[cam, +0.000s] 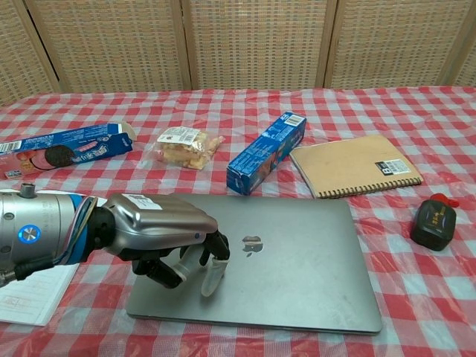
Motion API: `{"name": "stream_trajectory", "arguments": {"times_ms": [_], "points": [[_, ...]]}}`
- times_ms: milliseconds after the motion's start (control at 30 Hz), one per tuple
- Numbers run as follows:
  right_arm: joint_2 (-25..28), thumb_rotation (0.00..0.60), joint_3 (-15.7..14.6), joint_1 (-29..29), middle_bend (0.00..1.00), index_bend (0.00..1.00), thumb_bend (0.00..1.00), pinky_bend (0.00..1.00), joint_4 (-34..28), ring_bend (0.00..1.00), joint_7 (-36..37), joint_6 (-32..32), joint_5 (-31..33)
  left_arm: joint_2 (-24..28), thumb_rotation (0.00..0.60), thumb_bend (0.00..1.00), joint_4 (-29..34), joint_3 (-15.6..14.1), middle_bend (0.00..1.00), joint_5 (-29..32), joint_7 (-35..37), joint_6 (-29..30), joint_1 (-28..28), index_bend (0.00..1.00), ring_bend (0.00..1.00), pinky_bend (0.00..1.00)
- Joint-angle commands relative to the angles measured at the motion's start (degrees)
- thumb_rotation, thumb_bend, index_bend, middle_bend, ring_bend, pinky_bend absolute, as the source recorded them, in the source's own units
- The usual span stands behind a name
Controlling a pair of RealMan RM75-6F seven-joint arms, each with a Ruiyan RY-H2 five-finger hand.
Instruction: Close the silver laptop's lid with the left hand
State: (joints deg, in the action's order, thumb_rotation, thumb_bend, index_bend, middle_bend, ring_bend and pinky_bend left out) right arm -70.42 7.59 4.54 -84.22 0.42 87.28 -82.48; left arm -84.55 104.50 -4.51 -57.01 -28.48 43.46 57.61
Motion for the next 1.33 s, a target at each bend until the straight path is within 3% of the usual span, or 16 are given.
{"name": "stream_trajectory", "arguments": {"times_ms": [33,233,333,367,500,600,667,867,1033,1233,1333], "points": [[0.03,0.6,-0.01,-0.03,0.0,0.02,0.6,0.0,-0.06,0.0,-0.01,0.1,-0.08,-0.24,0.6,1.0,-0.1,-0.29,0.33,0.34,-0.55,0.28,0.0,0.51,0.33,0.37],[0.06,0.6,-0.01,-0.1,0.0,0.02,0.6,0.0,-0.18,0.0,0.15,0.28,-0.19,-0.17,0.6,1.0,0.38,-0.6,0.3,0.68,-0.97,1.06,-0.32,0.47,0.32,0.36],[0.14,0.6,-0.02,-0.18,0.0,0.02,0.6,0.0,-0.26,0.0,0.23,0.56,-0.4,0.21,0.6,0.97,0.95,-0.22,0.21,0.13,-0.62,2.63,-1.01,0.38,0.23,0.31],[0.16,0.6,-0.04,-0.2,0.0,0.02,0.6,0.0,-0.28,0.0,0.23,0.61,-0.46,0.43,0.6,0.94,1.22,-0.07,0.18,-0.28,-0.5,3.4,-1.33,0.36,0.2,0.28],[0.2,0.6,-0.1,-0.24,0.0,0.02,0.6,0.0,-0.34,0.0,0.14,0.75,-0.65,1.62,0.6,0.63,2.78,0.67,0.04,-3.94,0.08,9.6,-4.11,0.2,0.03,0.13],[0.2,0.6,-0.08,-0.28,0.0,0.02,0.6,0.0,-0.31,0.0,0.09,0.99,-0.81,2.74,0.6,0.45,3.71,0.45,0.0,-8.11,-1.05,17.66,-7.74,0.07,0.0,0.04],[0.12,0.6,-0.09,-0.3,0.0,0.01,0.6,0.0,-0.25,0.0,0.04,1.16,-0.94,3.39,0.6,0.4,3.82,-0.21,0.0,-10.47,-2.64,23.32,-10.59,0.01,0.0,0.0],[-0.43,0.6,-0.44,-0.12,0.0,0.01,0.6,0.0,-0.23,0.0,-1.09,1.26,-1.7,5.48,0.6,0.36,0.93,-2.7,0.0,-16.53,-6.92,37.92,-18.88,0.0,0.0,0.0],[-0.85,0.6,-0.71,-0.05,0.0,0.0,0.6,0.0,-0.4,0.0,-2.3,1.82,-2.63,7.05,0.6,0.34,-2.78,-4.31,0.0,-19.12,-5.75,45.83,-25.47,0.0,0.0,0.0],[-1.12,0.6,-1.09,0.03,0.0,0.0,0.59,0.0,-0.62,0.0,-3.46,2.25,-3.67,9.12,0.6,0.11,-3.9,-6.13,0.0,-18.76,-1.37,51.63,-32.91,0.0,0.0,0.0],[-1.18,0.6,-1.36,0.08,0.0,0.0,0.58,0.0,-0.69,0.0,-4.02,2.41,-4.29,9.71,0.6,0.08,-4.37,-7.1,0.0,-18.49,1.26,53.16,-36.28,0.0,0.0,0.0]]}}
